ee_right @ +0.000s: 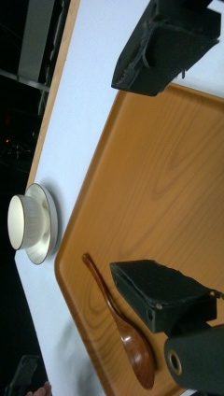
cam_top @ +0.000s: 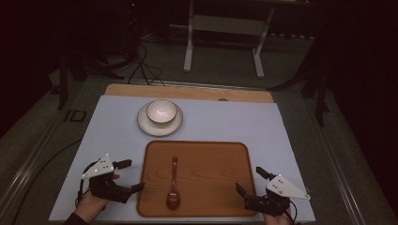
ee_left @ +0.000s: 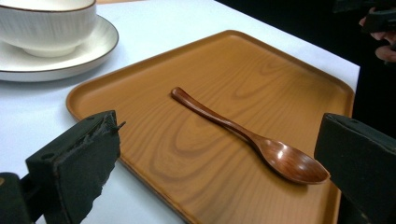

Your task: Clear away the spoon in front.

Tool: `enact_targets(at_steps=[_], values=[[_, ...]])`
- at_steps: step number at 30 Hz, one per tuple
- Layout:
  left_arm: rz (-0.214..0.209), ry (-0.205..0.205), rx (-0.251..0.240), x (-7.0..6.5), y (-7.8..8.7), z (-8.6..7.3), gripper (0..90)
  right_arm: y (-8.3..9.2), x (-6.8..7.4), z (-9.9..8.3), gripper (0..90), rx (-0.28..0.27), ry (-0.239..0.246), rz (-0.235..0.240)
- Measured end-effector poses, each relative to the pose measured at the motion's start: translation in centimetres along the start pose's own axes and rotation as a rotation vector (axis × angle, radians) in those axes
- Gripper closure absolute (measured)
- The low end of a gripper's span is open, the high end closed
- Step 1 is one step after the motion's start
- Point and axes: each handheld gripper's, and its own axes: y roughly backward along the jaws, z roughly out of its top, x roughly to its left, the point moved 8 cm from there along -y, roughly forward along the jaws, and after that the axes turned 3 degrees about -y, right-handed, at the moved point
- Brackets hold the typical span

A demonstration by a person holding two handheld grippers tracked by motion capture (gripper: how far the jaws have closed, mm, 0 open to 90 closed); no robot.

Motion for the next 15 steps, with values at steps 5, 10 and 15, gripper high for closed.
enact_targets(at_steps=[5, 10, 15], values=[[-0.019, -0.023, -0.002, -0.6, -0.4, 0.2, 0.0, -0.4, -0.1, -0.3, 10.8, 0.017, -0.002, 0.006], [-0.045, -0.031, 0.0, -1.2, -0.7, 0.3, 0.0, -0.8, -0.1, -0.5, 10.8, 0.027, 0.001, 0.007], [-0.052, -0.038, -0.003, -1.4, -0.8, 0.3, 0.0, -1.2, 0.1, -0.6, 10.8, 0.036, 0.011, 0.012]])
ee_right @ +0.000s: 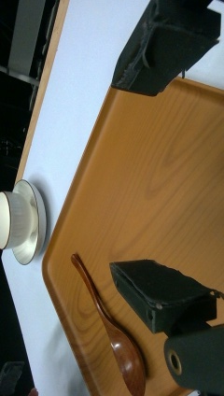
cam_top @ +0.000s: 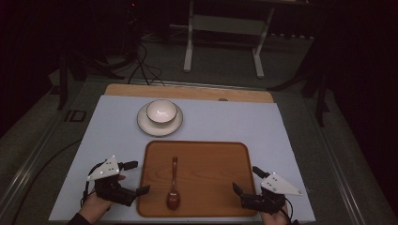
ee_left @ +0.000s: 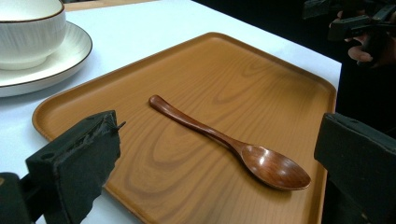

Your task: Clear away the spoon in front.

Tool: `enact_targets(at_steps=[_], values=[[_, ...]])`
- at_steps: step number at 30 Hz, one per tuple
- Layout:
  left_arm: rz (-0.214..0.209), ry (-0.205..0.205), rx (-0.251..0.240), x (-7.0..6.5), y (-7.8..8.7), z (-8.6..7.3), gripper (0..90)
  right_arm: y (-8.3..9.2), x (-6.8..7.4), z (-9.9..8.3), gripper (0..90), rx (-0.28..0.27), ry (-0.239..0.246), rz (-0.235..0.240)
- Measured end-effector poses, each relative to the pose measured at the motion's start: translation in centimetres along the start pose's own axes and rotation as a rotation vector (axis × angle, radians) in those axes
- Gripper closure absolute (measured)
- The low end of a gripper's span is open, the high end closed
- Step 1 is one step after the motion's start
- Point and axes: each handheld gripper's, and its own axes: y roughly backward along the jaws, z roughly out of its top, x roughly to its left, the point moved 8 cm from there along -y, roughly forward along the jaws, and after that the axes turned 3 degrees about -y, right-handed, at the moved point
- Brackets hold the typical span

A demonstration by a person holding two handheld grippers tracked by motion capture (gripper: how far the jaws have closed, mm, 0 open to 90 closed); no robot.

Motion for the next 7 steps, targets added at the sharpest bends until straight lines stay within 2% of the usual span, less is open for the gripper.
enact_targets(at_steps=[7], values=[[-0.003, 0.013, 0.003, 0.25, -0.03, -0.12, 0.0, 0.08, -0.03, 0.01, 10.8, 0.0, -0.002, 0.003]])
